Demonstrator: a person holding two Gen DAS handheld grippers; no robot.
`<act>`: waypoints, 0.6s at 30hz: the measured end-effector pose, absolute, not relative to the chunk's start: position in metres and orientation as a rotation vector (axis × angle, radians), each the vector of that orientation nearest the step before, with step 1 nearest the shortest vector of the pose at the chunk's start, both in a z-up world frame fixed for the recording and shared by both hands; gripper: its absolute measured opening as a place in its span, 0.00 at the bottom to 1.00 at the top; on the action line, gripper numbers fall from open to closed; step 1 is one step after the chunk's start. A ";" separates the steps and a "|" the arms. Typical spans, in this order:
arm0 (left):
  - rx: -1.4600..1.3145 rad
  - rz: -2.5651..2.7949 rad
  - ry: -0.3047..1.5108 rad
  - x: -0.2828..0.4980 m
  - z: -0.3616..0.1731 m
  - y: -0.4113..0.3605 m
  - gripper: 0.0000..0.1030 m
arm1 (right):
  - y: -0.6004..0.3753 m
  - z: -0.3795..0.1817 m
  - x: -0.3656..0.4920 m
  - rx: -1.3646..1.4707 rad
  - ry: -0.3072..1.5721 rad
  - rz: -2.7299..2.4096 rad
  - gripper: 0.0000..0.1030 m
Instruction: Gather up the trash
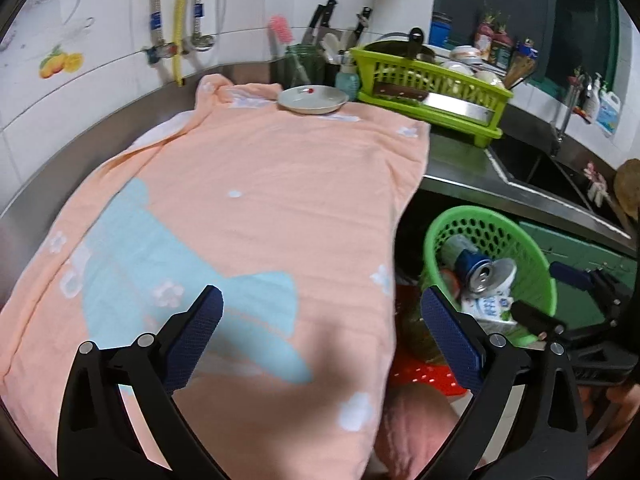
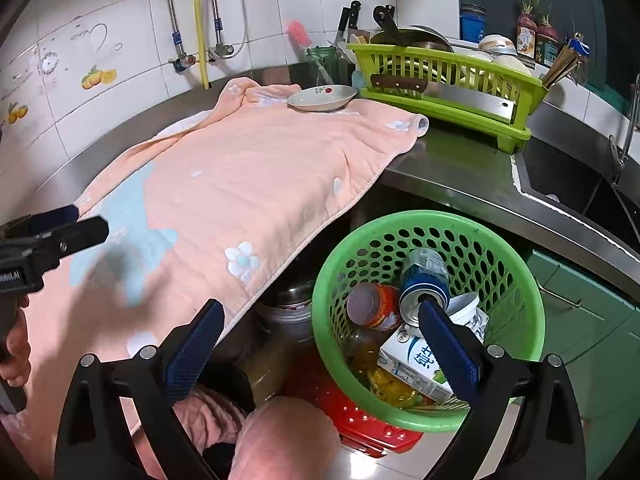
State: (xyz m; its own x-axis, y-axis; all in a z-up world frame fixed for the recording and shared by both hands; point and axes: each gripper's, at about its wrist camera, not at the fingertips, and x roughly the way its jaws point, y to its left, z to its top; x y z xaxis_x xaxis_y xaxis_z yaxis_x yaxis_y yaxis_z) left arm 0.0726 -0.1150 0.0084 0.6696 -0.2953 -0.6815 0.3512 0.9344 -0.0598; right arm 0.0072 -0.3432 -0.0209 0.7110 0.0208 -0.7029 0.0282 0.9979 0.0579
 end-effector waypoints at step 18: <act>0.044 -0.303 0.739 0.055 0.004 -0.084 0.95 | -0.328 -0.014 -0.003 0.095 0.774 -0.007 0.92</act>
State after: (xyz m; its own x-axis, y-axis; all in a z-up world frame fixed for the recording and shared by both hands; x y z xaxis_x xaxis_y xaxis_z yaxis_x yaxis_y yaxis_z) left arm 0.0554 -0.0842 0.0042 0.6976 -0.2562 -0.6691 0.2870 0.9556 -0.0667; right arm -0.0032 -0.3276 -0.0140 0.7155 0.0286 -0.6980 0.0411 0.9957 0.0829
